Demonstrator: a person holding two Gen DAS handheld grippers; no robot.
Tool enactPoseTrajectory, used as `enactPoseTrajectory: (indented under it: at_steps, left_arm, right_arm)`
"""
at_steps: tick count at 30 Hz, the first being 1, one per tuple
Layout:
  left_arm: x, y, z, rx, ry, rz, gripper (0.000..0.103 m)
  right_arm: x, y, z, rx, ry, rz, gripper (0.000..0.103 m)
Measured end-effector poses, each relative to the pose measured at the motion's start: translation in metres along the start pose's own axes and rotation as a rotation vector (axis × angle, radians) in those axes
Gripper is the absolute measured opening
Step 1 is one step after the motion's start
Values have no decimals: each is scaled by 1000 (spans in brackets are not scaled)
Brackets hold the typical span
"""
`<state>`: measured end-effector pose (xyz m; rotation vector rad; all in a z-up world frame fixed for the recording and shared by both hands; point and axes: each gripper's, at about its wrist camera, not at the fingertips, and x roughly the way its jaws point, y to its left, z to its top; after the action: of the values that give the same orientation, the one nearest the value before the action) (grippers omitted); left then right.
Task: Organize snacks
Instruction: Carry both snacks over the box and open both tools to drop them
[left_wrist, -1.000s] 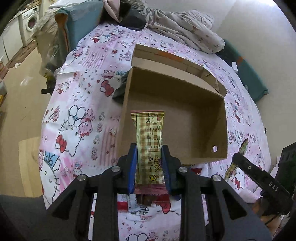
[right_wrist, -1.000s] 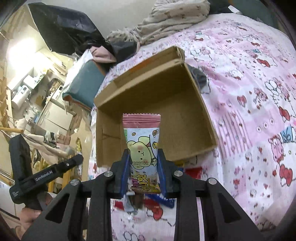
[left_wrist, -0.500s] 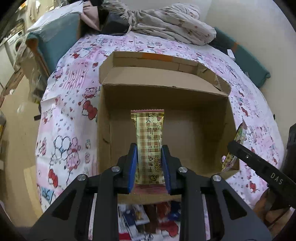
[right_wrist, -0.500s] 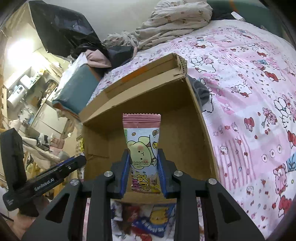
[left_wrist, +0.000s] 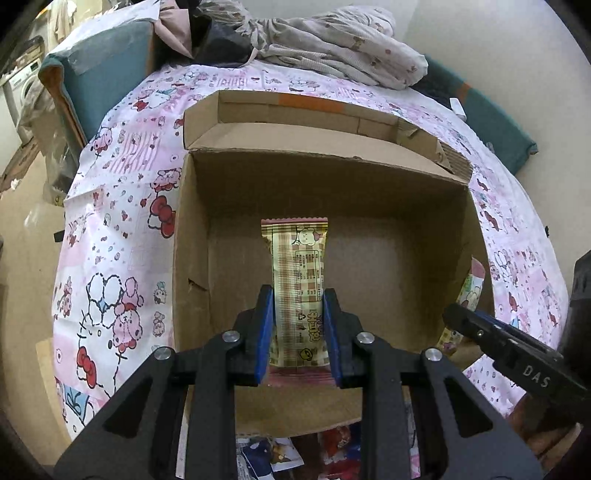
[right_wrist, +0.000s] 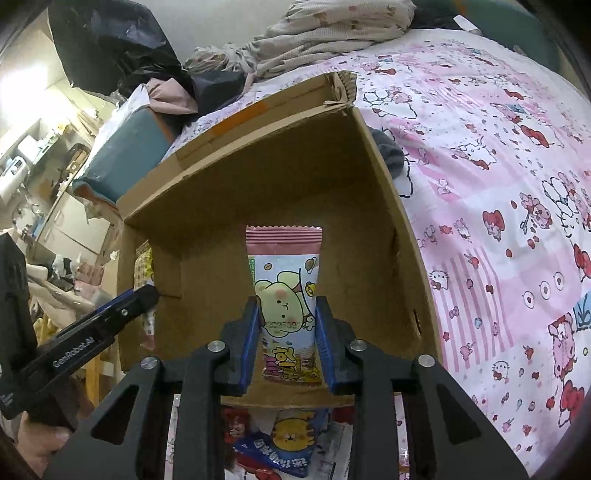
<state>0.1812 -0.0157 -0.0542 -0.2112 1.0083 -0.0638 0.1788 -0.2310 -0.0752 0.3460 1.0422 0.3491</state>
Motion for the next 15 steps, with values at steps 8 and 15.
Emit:
enactPoseTrajectory:
  at_steps: [8, 15]
  left_arm:
    - [-3, 2, 0, 4, -6, 14, 36]
    - [-15, -5, 0, 47, -50, 21, 65]
  right_arm:
    - [2, 2, 0, -3, 9, 4, 36]
    - [-9, 5, 2, -11, -55, 4, 80]
